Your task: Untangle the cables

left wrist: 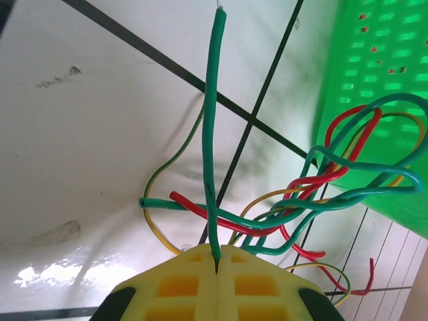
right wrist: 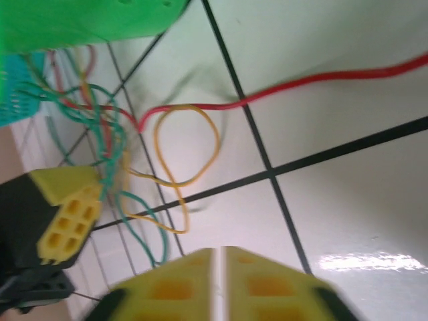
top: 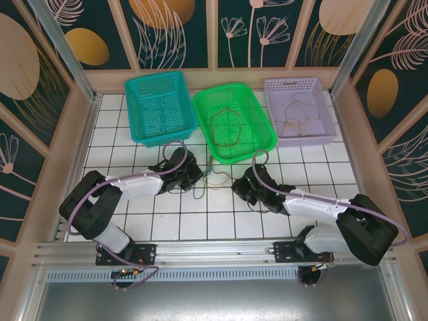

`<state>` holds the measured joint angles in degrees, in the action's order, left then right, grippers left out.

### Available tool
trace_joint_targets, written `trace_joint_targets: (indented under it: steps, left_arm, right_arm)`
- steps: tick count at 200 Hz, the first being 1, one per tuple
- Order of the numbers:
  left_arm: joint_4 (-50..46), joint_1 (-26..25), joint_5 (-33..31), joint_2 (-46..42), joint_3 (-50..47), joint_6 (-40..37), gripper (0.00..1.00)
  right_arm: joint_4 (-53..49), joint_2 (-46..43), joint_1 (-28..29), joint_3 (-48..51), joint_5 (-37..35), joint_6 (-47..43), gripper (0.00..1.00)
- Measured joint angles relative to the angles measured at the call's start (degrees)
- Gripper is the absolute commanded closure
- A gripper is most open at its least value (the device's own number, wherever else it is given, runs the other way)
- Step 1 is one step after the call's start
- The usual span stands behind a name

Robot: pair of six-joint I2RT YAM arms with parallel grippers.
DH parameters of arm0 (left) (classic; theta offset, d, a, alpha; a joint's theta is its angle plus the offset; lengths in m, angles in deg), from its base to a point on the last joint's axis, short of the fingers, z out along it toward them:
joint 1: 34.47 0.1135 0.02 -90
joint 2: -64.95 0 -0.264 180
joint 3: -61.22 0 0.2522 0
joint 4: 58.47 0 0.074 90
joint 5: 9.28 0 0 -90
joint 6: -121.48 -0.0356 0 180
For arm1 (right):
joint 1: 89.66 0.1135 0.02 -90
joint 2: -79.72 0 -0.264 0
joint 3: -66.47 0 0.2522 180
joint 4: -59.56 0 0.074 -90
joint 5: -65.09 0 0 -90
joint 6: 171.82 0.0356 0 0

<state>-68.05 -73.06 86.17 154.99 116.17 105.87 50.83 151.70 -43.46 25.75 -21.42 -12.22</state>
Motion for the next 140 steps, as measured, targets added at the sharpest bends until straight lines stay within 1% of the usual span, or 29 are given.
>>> trace_joint_targets:
  steps: [5, 11, 22, 28, 44, 48, 56, 66, 84, 95, 109, 140]
  left_arm:
    - [-0.6, 0.0, -0.2, -0.3, 0.0, -0.1, 1.00]
    - [-1.2, 0.0, -0.4, -0.6, 0.0, -0.2, 1.00]
    - [-2.8, 0.0, -0.8, -1.0, 0.0, -0.4, 1.00]
    - [-3.6, 0.0, -1.0, -1.1, 0.0, -0.6, 1.00]
    - [-5.4, 0.0, -1.1, -1.1, 0.0, -1.1, 0.74]
    - [-5.7, 0.0, -1.1, -1.1, 0.0, -1.4, 0.68]
    - [-6.4, 0.0, -1.2, -1.4, 0.0, -1.4, 0.58]
    - [-7.4, 0.0, -1.5, -2.1, 0.0, -2.1, 0.50]
    - [-9.9, 0.0, -2.3, -4.2, 0.8, -2.4, 0.39]
    - [-12.0, 0.0, -3.1, -5.6, 2.2, -3.2, 0.36]
    - [-14.9, 0.0, -4.6, -8.0, 5.1, -4.1, 0.36]
    - [-20.0, 0.0, -8.8, -12.3, 14.5, -6.5, 0.36]
  right_arm:
    - [-2.3, 0.3, 0.1, -1.4, -0.2, -0.7, 0.55]
    - [-5.7, 0.4, 0.4, -3.6, -1.0, -1.8, 0.51]
    - [-11.2, 0.3, 0.9, -8.5, -2.8, -4.5, 0.48]
    - [-14.6, 0.2, 1.0, -12.4, -4.3, -6.1, 0.47]
    - [-20.2, 0.0, -0.5, -22.7, -7.3, -10.7, 0.47]
    - [-21.3, 0.1, -1.8, -25.7, -7.5, -12.3, 0.47]
    - [-22.5, 0.8, -4.5, -30.9, -8.0, -14.7, 0.46]
    - [-23.1, 3.0, -9.0, -37.1, -8.2, -18.1, 0.47]
    - [-23.0, 9.6, -16.0, -45.4, -8.2, -23.4, 0.47]
    - [-23.1, 14.7, -18.9, -48.5, -8.4, -26.8, 0.47]
    - [-23.6, 21.6, -21.2, -51.8, -8.2, -30.5, 0.49]
    - [-25.6, 37.2, -22.9, -61.7, -7.3, -37.2, 0.50]
